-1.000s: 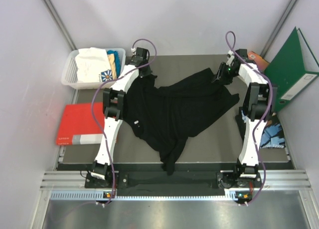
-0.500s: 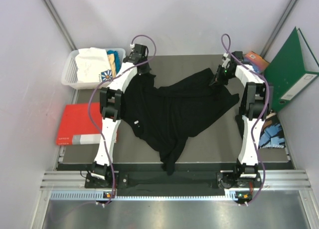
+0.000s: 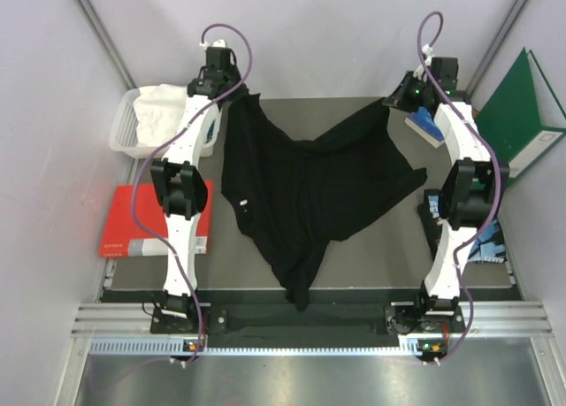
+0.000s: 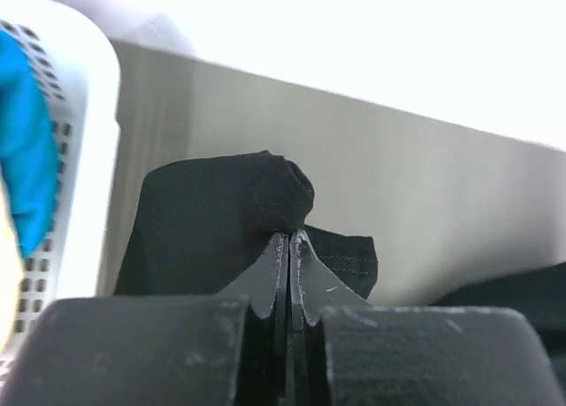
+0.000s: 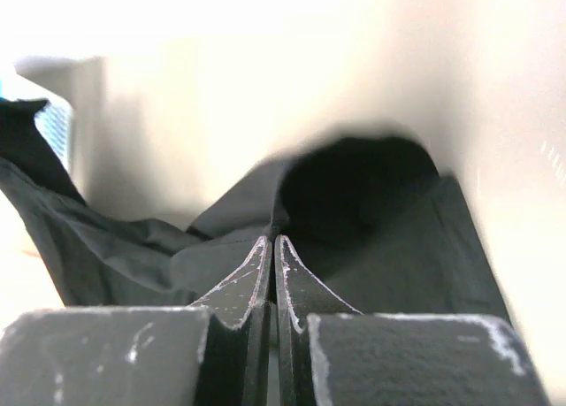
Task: Fold and stack the t-shirts
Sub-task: Flatten the tshirt out
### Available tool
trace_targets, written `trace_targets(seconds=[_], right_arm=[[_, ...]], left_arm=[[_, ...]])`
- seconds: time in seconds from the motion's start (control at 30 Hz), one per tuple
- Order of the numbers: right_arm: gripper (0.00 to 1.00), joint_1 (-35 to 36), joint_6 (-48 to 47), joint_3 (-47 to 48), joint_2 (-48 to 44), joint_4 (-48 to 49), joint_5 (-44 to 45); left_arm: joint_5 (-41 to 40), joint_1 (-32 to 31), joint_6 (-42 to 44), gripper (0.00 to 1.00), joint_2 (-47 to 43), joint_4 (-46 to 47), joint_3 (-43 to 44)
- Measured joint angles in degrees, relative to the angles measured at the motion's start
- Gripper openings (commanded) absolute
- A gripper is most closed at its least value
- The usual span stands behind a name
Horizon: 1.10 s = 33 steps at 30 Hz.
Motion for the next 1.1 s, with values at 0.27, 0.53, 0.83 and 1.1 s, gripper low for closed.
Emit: trace_targets(seconds=[0.27, 0.53, 0.83, 1.1], right_arm=[[0.0, 0.0, 0.2, 0.0, -8.1, 2.0, 2.2], [0.0, 0.0, -3.8, -1.0, -19.4, 0.8, 6.4], [0.0, 0.0, -5.6, -13.6, -32.0, 4.6, 9.6], [0.0, 0.0, -5.5, -18.4, -25.6, 7.2, 10.8]], left_arm=[[0.4, 1.6, 1.4, 0.0, -7.8, -0.1, 0.0], [0.7, 1.8, 3.3, 0.0, -17.3, -0.4, -0.9], [2.9, 1.9, 3.4, 0.0, -19.3, -0.8, -1.9], [5.4, 1.9, 1.6, 0.0, -14.8, -0.9, -1.9]])
